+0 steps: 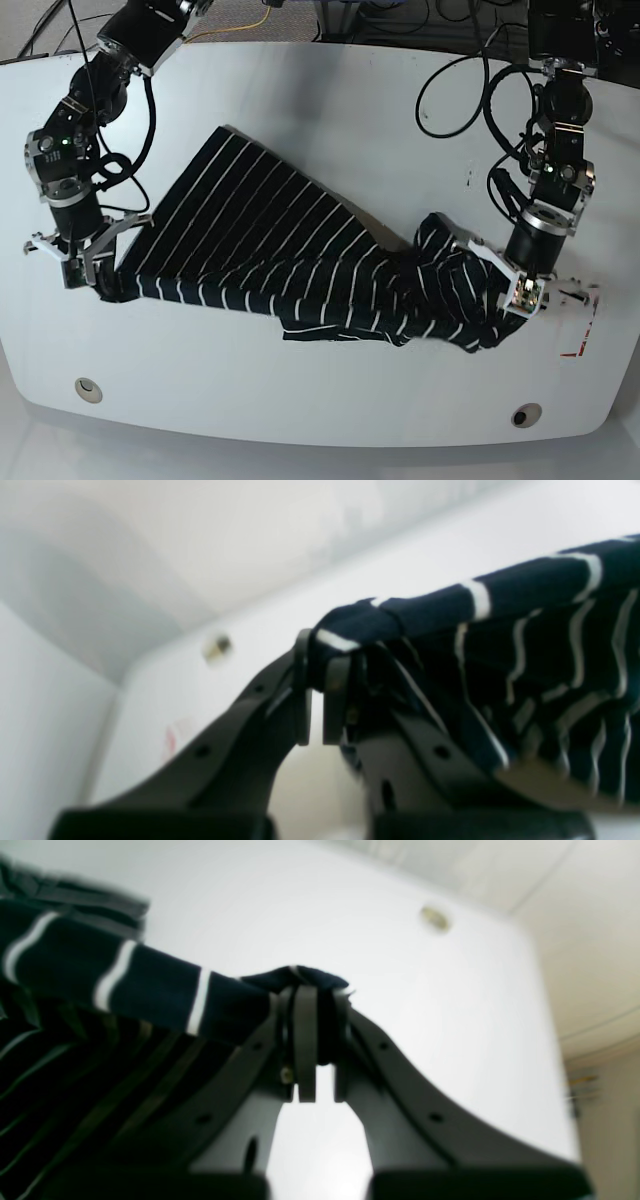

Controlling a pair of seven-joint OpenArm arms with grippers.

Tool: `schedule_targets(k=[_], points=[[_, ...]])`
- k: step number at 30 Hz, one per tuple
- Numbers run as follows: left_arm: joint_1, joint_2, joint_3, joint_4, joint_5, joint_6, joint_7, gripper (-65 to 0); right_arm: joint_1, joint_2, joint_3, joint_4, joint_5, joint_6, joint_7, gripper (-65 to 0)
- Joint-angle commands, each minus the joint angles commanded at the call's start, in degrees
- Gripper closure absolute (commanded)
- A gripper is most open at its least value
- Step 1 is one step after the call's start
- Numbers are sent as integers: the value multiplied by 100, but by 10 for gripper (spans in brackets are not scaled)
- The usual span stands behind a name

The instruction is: Layout the t-shirt on the table in an organized manner, then fold the t-shirt properly

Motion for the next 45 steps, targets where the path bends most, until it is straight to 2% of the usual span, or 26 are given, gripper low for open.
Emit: schedule_targets(k=[11,14,19,23,29,40,45], points=[[-1231,-123,0,-9,0,0,176,-3,1134,308,-18,-18,0,0,-396,0],[-1679,-246,0,-9,0,0,360,-4,1521,413,-53,-97,0,0,-536,0],[-2444,-264,-44,-9,0,0,695,-4,2031,765,-484,-290,0,0,-703,0],[-2989,-264,-246,-18,0,0,897,-4,2400,870,-686,-387,0,-4,-712,0],[-3886,-264,-343,-35,-18,-9,1345,-4,3015,1125,-941,-703,0,-189,-721,0],[-4712,-255,-281,-246,-26,-9,1512,-4,3965,1468,-1459,-1486,0,-189,-721,0],[-4870,-255,-158,-246,-26,-9,1512,-4,4018,1538,-1521,-1530,0,-189,-721,0]])
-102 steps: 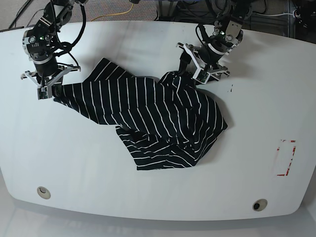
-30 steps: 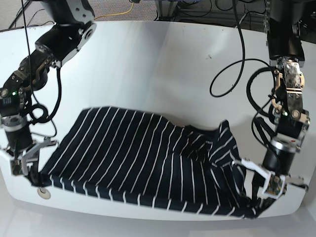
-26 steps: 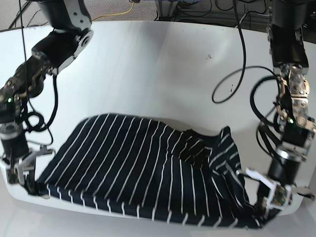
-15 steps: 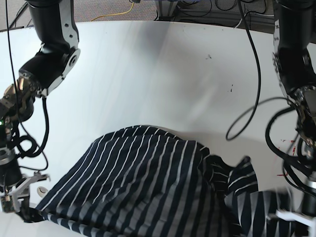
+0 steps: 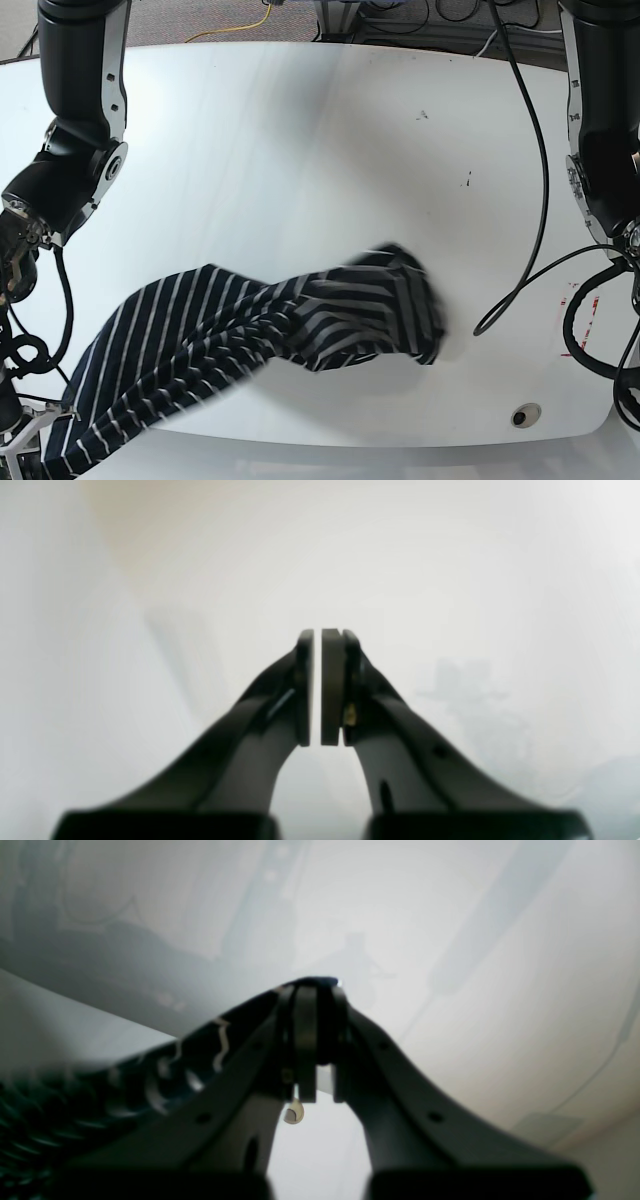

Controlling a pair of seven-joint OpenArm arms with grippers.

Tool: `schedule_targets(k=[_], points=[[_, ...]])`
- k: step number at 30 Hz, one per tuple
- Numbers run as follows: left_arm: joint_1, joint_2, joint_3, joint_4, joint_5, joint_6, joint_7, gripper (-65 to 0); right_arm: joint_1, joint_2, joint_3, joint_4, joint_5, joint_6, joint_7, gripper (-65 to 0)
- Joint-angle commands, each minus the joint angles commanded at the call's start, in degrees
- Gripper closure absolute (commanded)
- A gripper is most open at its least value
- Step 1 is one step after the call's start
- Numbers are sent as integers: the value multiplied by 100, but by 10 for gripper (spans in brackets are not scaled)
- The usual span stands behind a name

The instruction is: Layout the t-shirt on the table in an organized manner, then fold the t-shirt properly

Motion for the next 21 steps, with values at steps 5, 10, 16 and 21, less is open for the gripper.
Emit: schedule_targets(k=[5,10,16,21], points=[[220,18,-18,9,-18,0,105,-4,-79,-26,9,88,0,0,0,0],[870,70,-26,53,-281,0,149,-6,-422,-26,26,141,9,0,0,0],[1890,114,-114,220,-668,0,149,-92,-818,-44,35,378,26,0,0,0],[2708,396,-114,237,-1037,0,149,-360,-1116,-44,44,378,44,0,18,0]])
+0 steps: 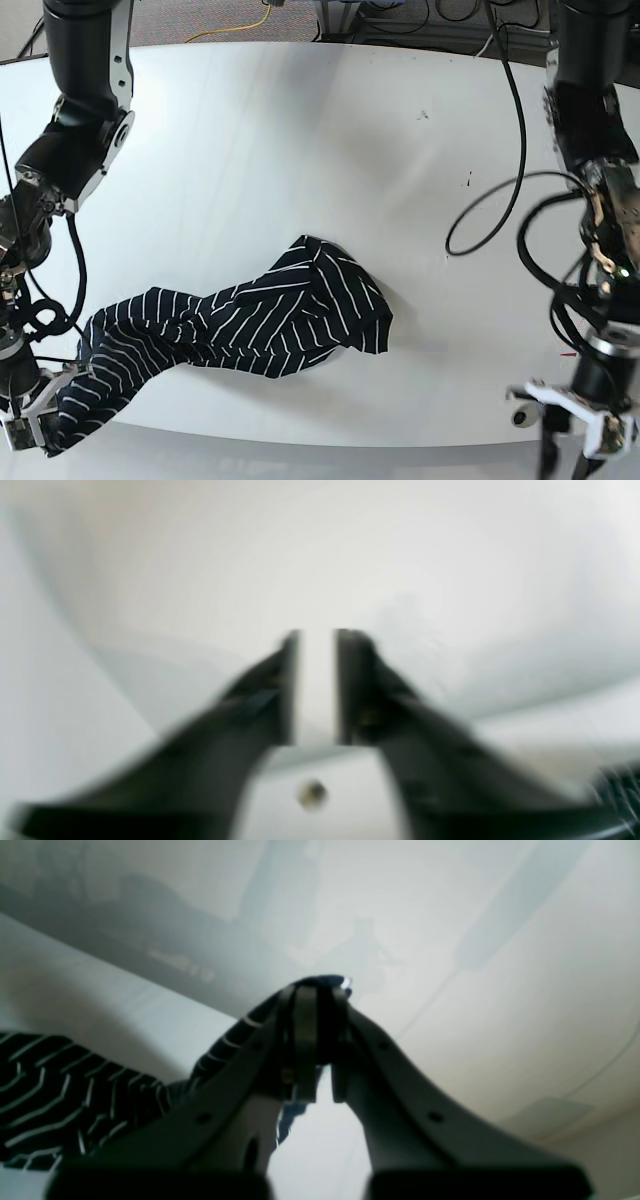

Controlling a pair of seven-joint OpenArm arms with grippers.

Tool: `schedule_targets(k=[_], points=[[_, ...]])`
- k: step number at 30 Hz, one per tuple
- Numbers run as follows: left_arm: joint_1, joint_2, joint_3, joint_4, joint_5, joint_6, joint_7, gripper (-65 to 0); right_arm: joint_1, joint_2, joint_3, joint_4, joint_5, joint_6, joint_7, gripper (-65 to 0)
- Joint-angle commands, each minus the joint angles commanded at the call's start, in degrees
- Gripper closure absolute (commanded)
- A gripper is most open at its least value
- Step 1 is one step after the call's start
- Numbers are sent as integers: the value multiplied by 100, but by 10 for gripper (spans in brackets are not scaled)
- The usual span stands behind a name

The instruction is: Layout the t-shirt on the table in an organized manner, then fold the t-shirt properly

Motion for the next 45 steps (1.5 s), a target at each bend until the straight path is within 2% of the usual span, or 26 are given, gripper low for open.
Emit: schedule_targets(k=[2,4,9,20,30,38,45], points=[[308,62,0,0,-123,0,0,-446,-105,0,9,35,0,0,9,0],[607,79,0,0,-237,0,0,-493,-202,-18,88,114,9,0,9,0],[1301,334,70,-35,-545,0,0,-481,-343,-220,255,149,-9,9,9,0],[2549,897,343,-158,-545,0,0,-483,-677,-290,369,158,0,44,9,0],[2462,1204,308,-1415,-545,18,-53,-483,-870,-290,369,185,9,44,18,0],[1960,1495,334,-2541,-545,18,-484,-483,-1020,-290,369,202,9,44,18,0],[1503,1732,343,-3367,-545,9,-668,-481,-1029,-299,440,202,9,53,18,0]])
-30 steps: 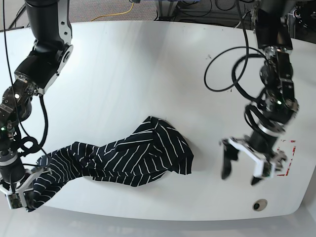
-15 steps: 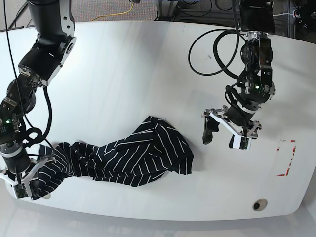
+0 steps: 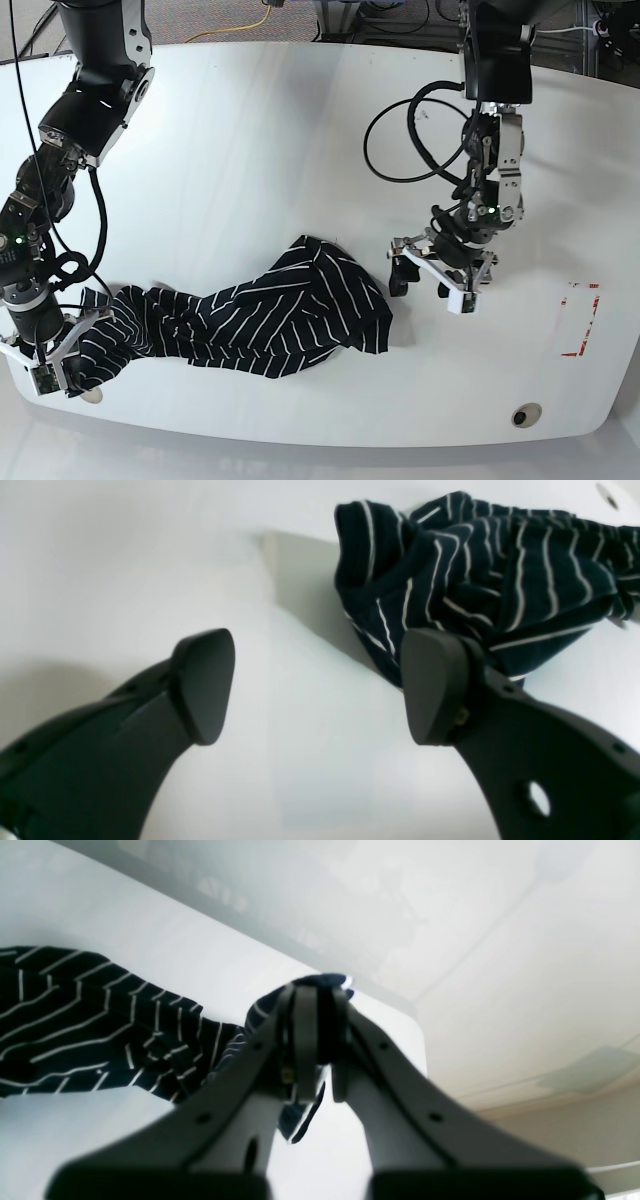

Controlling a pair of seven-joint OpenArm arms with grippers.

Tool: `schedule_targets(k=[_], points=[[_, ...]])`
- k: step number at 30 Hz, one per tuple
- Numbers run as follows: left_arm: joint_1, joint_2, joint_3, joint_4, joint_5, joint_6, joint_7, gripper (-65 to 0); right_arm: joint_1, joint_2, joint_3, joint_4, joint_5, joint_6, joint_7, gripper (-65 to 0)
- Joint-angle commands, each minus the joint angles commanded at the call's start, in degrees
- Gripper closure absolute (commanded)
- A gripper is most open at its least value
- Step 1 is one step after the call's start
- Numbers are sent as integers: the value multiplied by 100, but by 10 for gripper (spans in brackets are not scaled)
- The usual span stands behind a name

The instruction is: Layout the t-shirt on the table in an organized manner, then fold the t-shirt properly

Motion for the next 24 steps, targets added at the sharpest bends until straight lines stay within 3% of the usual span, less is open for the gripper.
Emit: schedule_targets(k=[9,15,24], points=[[-598,167,308,-1196,0,0,-176,-478,0,-79,105,0,0,0,0,0],[-782,290,765,-1846,-9,9,-870,-478,-9,-105,105,0,0,0,0,0],[-1108,527,826,-2593,-18,18,-914,-478,-9,-105,105,0,0,0,0,0]])
